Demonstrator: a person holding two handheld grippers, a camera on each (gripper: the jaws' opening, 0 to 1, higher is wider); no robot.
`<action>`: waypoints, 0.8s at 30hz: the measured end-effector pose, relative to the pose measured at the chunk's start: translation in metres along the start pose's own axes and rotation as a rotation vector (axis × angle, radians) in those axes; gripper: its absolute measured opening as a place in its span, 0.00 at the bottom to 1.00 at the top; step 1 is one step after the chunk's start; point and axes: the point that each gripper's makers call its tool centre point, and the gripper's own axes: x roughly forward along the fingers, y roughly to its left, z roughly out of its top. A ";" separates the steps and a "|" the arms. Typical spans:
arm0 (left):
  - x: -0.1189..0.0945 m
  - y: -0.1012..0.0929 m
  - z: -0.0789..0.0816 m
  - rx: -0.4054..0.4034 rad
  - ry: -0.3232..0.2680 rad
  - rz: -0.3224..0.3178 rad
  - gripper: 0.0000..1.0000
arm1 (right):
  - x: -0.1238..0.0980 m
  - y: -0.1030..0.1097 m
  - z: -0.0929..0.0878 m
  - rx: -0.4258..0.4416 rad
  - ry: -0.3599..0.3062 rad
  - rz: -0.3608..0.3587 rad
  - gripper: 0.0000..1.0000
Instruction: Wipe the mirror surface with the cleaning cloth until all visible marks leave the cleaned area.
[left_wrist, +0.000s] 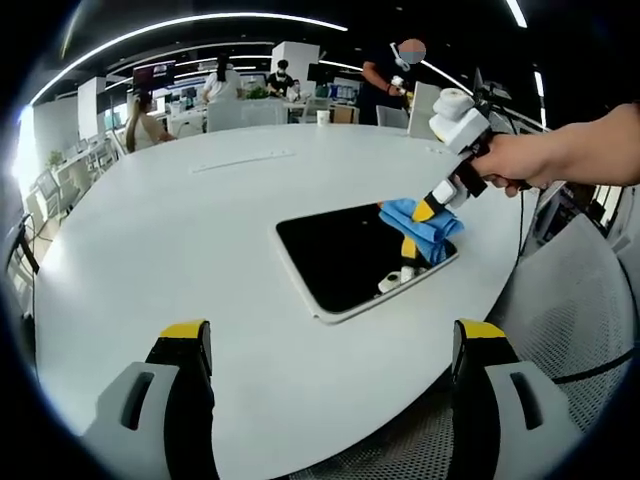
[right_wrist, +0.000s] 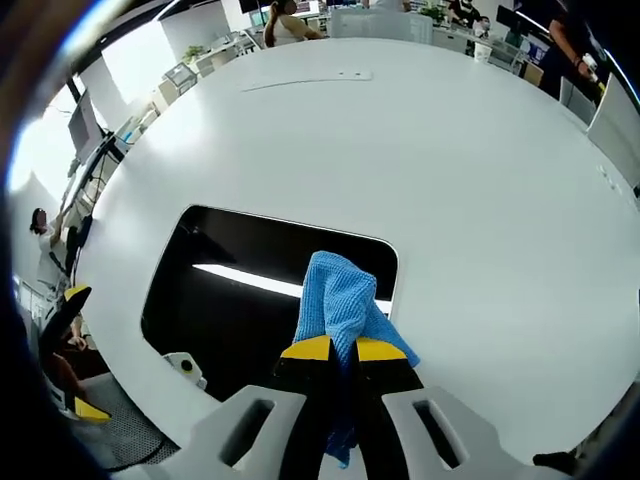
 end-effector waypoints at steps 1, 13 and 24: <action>0.000 0.000 0.000 0.000 -0.001 0.001 0.99 | 0.000 0.000 0.001 0.001 -0.001 -0.001 0.01; 0.001 0.000 -0.001 -0.004 0.004 -0.002 0.99 | 0.013 -0.009 0.019 -0.008 -0.012 -0.018 0.01; -0.001 0.001 0.001 -0.013 -0.005 0.004 0.99 | 0.015 -0.013 0.030 -0.023 -0.022 -0.031 0.01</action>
